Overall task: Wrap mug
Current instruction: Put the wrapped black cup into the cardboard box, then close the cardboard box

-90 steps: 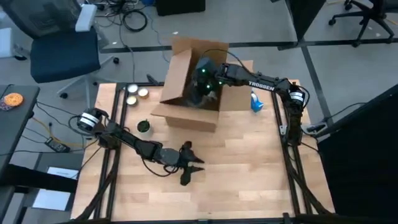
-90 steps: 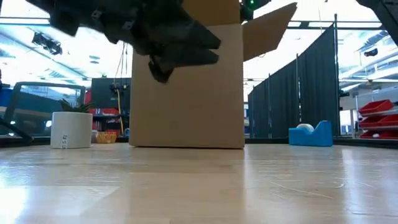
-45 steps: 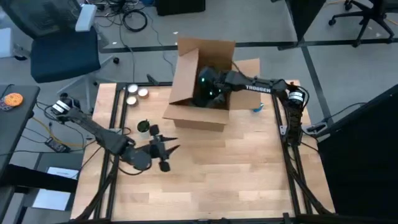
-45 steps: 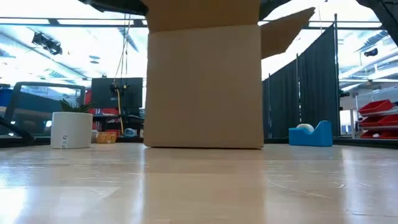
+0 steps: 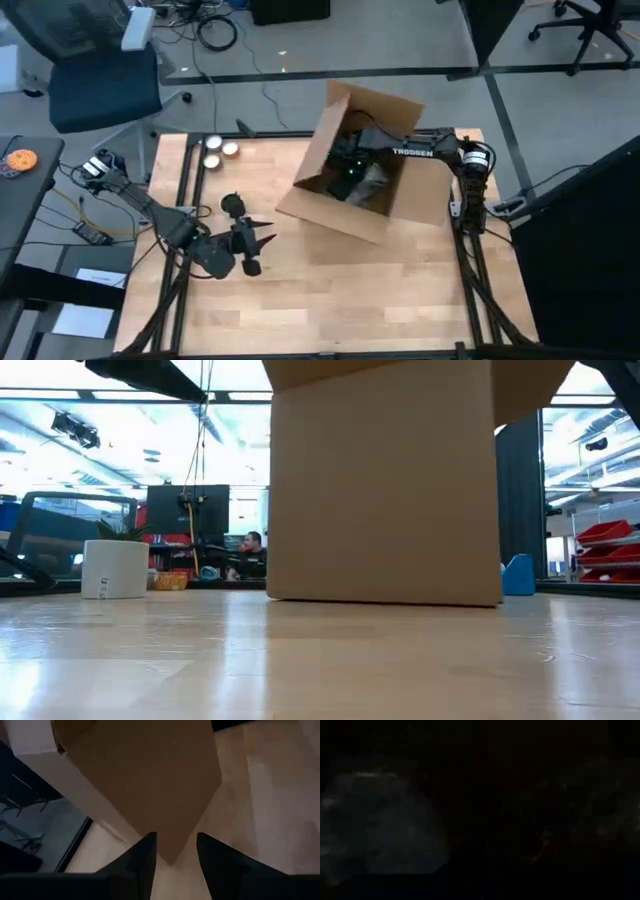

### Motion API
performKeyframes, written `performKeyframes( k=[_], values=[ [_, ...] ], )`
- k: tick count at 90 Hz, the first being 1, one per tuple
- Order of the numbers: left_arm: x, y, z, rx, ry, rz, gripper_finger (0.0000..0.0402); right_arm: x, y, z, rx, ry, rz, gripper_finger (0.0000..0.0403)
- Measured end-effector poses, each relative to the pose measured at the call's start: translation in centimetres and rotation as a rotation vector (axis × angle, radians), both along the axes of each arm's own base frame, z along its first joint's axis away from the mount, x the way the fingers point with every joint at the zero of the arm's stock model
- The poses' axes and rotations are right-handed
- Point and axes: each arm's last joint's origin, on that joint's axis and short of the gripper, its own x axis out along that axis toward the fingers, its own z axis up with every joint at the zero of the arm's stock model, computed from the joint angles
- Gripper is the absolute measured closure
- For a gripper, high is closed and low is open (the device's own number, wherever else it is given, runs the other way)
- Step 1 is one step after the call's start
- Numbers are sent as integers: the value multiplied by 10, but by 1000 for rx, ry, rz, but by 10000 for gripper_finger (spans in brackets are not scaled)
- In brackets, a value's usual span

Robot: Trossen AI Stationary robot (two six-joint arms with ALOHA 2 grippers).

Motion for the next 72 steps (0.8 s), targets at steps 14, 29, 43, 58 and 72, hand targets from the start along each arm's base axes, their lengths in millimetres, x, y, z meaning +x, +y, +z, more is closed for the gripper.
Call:
performKeyframes(
  k=[14,29,43,58,72],
  values=[
    [0,0,0,-1,-3,0,275,-3,3,-20,26,-8,-18,292],
    [-1,1,6,-23,-37,-2,275,-1,7,-17,-10,2,-45,248],
    [0,0,18,-19,-51,-13,275,9,10,7,-36,-60,-34,204],
    [0,-1,32,-26,-62,-14,275,18,19,45,-61,-135,-35,165],
    [-3,-4,38,1,-36,-46,275,23,32,90,-182,-199,-39,163]
  ],
)
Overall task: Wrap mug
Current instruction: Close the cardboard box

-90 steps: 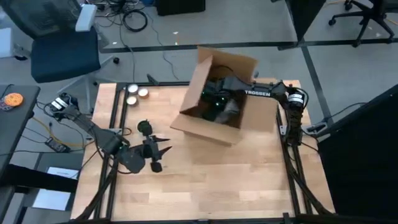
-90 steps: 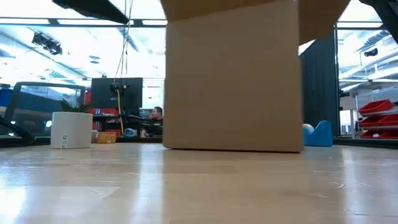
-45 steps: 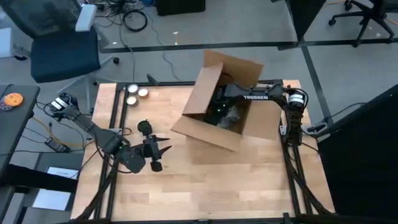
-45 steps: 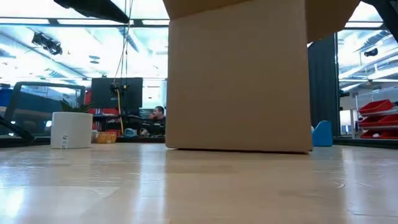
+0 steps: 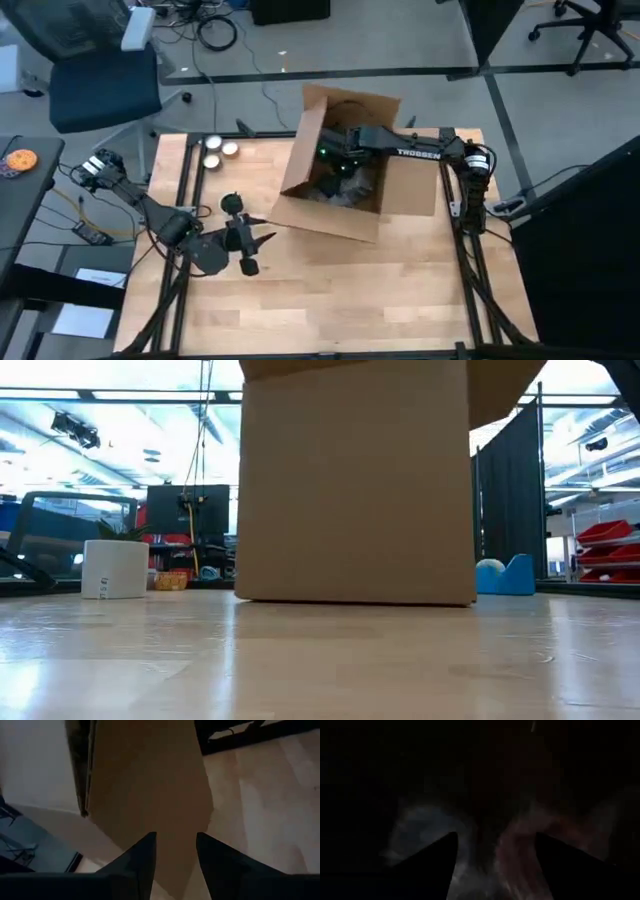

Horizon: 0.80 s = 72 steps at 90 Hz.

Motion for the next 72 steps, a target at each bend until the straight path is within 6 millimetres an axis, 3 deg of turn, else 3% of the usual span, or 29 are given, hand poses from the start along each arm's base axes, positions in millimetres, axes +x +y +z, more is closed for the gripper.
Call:
performKeyframes(
  k=[21,34,45,57,72],
  values=[
    [-7,-5,1,11,14,-37,275,-9,43,76,-148,-116,103,195],
    [-10,-6,-1,30,39,-49,275,-26,72,107,-310,-142,169,225],
    [-11,-6,-2,38,50,-52,275,-52,86,124,-474,-104,131,258],
    [-11,-6,-2,40,51,-51,275,-93,95,140,-628,-34,19,300],
    [-10,-6,-2,39,49,-51,275,-139,91,159,-674,-125,-92,348]
  ],
)
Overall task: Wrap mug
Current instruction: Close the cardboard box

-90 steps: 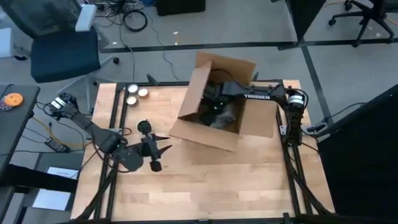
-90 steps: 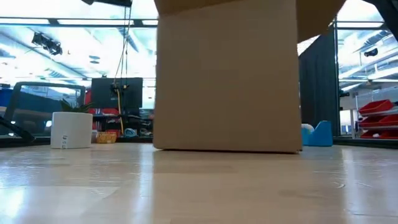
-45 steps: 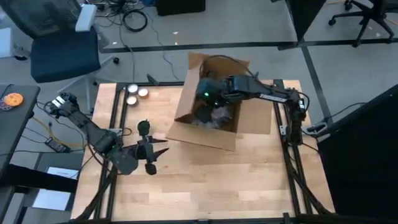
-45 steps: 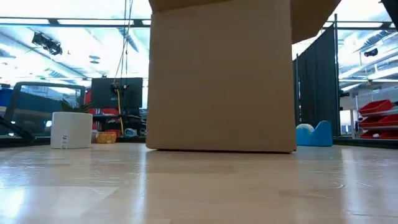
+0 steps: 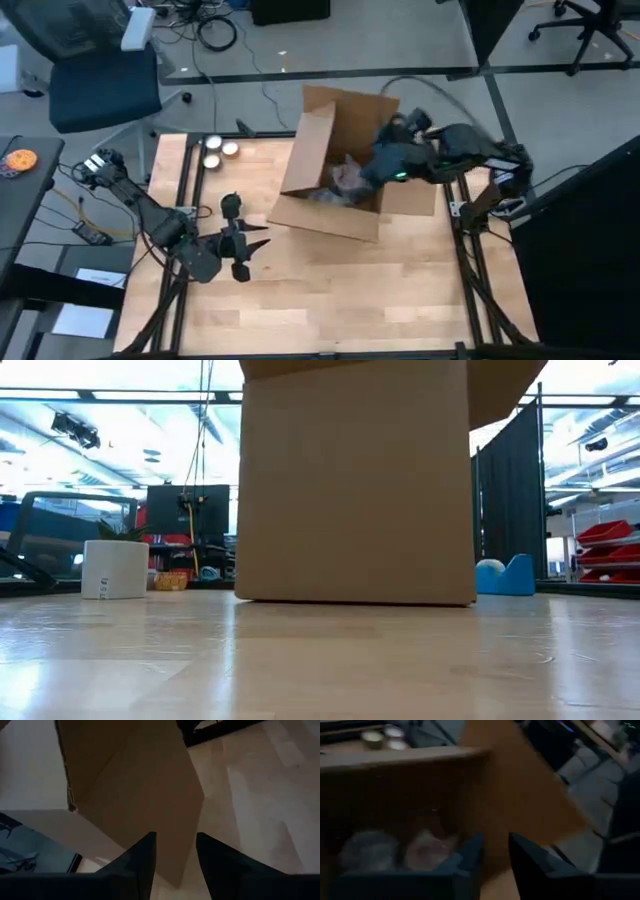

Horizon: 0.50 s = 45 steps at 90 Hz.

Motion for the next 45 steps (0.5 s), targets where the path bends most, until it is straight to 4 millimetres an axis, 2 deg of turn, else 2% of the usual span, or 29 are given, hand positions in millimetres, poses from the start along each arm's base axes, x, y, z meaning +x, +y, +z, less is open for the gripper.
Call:
performKeyframes(
  k=[11,21,45],
  values=[
    [0,0,0,0,-1,0,275,-35,-12,2,28,-56,-61,379],
    [0,0,0,-2,-3,0,275,-67,-24,-8,54,-78,-135,399],
    [0,0,0,-1,-2,0,275,-138,-39,-63,167,-107,-308,401]
  ],
)
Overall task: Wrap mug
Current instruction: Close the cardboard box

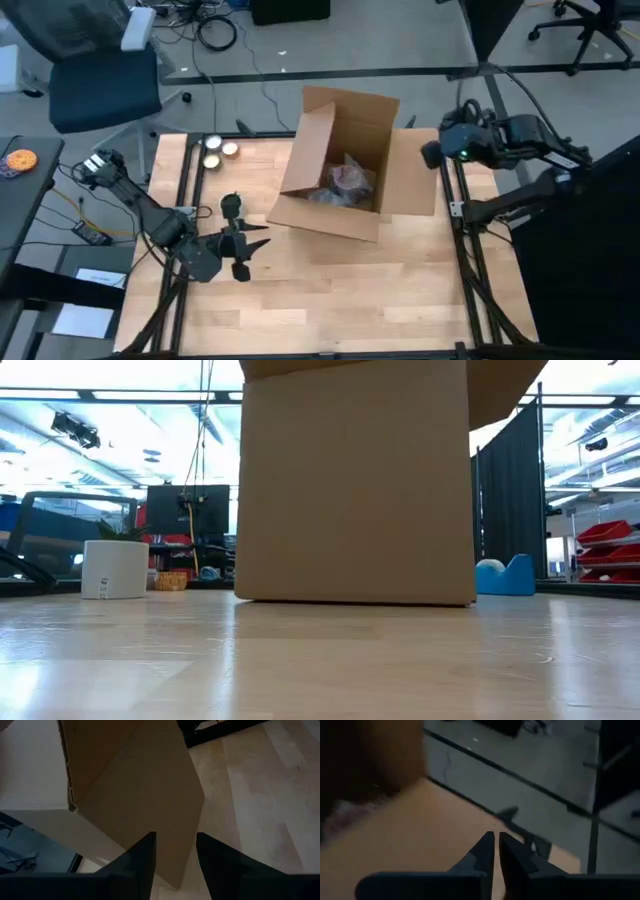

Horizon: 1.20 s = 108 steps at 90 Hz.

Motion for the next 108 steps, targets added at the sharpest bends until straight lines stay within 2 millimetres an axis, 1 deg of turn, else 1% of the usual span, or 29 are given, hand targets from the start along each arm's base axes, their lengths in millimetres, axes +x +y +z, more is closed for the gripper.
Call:
performKeyframes(
  k=[10,17,26,34,42,49,59,72,81,93,100,108],
  values=[
    [0,0,0,2,2,2,275,-25,1,-27,68,-56,-65,401],
    [1,2,0,5,1,11,275,-35,3,-49,143,-98,-97,402],
    [1,4,-1,26,15,19,275,-38,5,-76,237,-146,-90,402],
    [-2,7,1,75,70,14,275,-32,7,-99,293,-171,-25,403],
    [-7,11,15,51,75,35,275,-17,8,-119,343,-204,84,403],
    [-10,13,27,21,71,56,275,3,8,-135,351,-260,187,403],
    [-13,16,41,-6,53,64,275,34,9,-154,302,-372,322,403],
    [-14,17,52,-15,20,74,275,72,9,-173,231,-506,452,403],
    [-14,17,61,-36,-8,72,275,96,10,-189,183,-529,499,403],
    [-13,15,72,-71,-39,45,275,127,9,-217,113,-496,476,403],
    [-14,15,74,-63,-33,31,275,145,9,-233,89,-502,490,403],
    [-14,16,75,-67,-36,36,275,159,8,-247,74,-523,502,403]
  ],
)
